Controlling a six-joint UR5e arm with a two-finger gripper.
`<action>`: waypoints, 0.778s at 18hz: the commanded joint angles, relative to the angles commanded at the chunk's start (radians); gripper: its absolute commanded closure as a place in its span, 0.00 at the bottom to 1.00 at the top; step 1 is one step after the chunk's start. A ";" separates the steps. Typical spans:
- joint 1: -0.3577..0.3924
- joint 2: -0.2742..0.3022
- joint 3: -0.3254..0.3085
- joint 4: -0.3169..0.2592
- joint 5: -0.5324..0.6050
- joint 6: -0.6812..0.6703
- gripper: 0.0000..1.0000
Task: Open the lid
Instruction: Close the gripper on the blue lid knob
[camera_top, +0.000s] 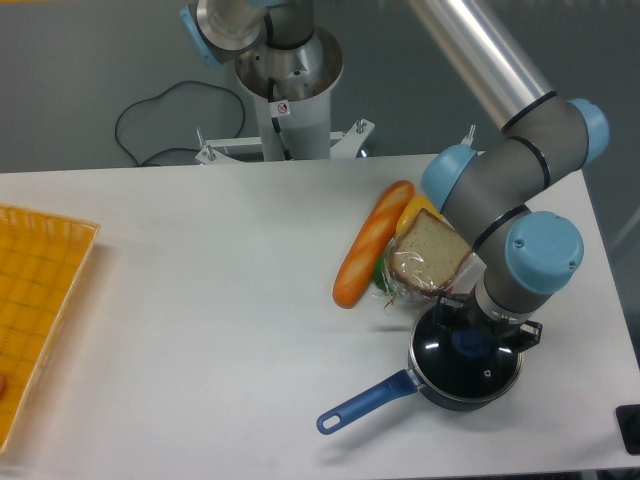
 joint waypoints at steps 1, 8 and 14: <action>0.000 -0.002 0.000 0.000 0.000 0.000 0.55; 0.002 0.000 0.000 0.008 0.000 0.003 0.58; 0.002 0.000 0.000 0.008 0.000 0.003 0.64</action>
